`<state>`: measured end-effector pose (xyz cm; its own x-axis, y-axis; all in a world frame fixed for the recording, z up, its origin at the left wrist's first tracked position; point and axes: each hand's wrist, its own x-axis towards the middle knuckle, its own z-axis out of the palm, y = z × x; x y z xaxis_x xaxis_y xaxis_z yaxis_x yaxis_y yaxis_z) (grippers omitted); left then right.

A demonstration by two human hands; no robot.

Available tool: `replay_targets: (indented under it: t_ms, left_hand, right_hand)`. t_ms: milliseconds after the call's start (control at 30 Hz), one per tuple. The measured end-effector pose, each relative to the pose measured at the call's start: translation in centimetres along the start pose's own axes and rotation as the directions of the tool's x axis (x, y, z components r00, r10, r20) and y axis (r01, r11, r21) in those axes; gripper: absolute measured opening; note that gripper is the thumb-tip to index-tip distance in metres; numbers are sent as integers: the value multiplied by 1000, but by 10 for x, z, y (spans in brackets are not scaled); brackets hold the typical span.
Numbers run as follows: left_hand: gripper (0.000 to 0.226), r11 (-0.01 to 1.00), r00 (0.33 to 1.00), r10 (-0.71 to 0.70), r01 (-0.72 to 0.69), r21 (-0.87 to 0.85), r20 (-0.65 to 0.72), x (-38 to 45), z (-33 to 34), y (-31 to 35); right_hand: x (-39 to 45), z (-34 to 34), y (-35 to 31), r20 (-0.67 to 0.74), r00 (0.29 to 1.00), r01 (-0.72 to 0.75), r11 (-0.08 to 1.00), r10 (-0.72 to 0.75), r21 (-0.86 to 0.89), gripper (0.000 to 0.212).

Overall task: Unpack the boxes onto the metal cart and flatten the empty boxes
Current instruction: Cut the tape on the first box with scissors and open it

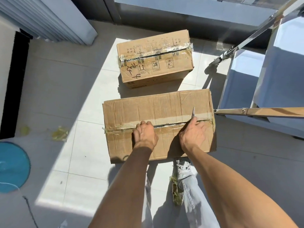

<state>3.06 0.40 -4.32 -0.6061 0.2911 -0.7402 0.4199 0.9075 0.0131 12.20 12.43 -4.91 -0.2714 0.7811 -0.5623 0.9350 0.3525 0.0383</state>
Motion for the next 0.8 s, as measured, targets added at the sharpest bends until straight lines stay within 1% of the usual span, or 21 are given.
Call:
replay_targets:
  t_ms: [100,233,300,367,433,467,500,533,567,600,633,667,700,733,800]
  left_hand:
    - [34,999,999,-26,26,29,-25,2,5,5]
    - [31,999,996,-8,13,49,-91,3,6,3]
    - [28,999,995,-31,30,-13,-90,5,2,-2]
    - [24,994,996,-65,60,-92,-59,4,1,-6]
    - [21,972,994,-92,77,-222,-57,-2,2,-8]
    - [19,935,990,-127,100,-340,-57,-7,2,-8]
    - [17,859,983,-183,145,-491,-30,-12,1,-7]
    - [17,725,972,-233,197,-660,36,-15,1,-7]
    - [20,546,960,-243,254,-799,139,-17,0,-6]
    - [24,366,942,-226,318,-875,248,-20,-2,-6]
    - [26,231,918,-196,386,-893,346,-23,-4,-6]
    - [24,153,899,-163,430,-890,407,-24,-5,-6]
    - [22,116,888,-154,451,-885,433,-25,-5,-7]
    - [22,95,883,-168,457,-885,438,-24,-6,-9]
    - [24,87,876,-250,445,-891,413,-25,-8,-16]
  right_hand:
    - [2,2,-6,4,994,112,993,-112,33,48]
    - [3,4,-21,74,976,186,956,-207,225,25]
    - [-2,4,-30,77,957,253,934,-280,253,22]
    - [-9,2,-37,86,937,304,910,-340,281,19]
    - [-15,-2,-41,107,935,286,896,-339,341,19]
    - [-16,-6,-44,139,938,245,889,-319,387,20]
    - [-17,-9,-47,186,936,193,878,-299,438,20]
    - [-19,-13,-51,234,928,149,864,-290,480,18]
    - [-21,-17,-55,268,918,123,854,-291,505,16]
    - [-23,-20,-59,286,911,115,849,-297,515,15]
    - [-27,-22,-63,295,907,114,847,-302,519,15]
    - [-30,-24,-67,296,905,116,848,-304,518,16]
    - [-34,-25,-72,297,904,122,850,-308,513,17]
    - [-38,-25,-75,295,902,130,852,-314,507,17]
    - [-48,-23,-86,289,898,158,855,-333,495,14]
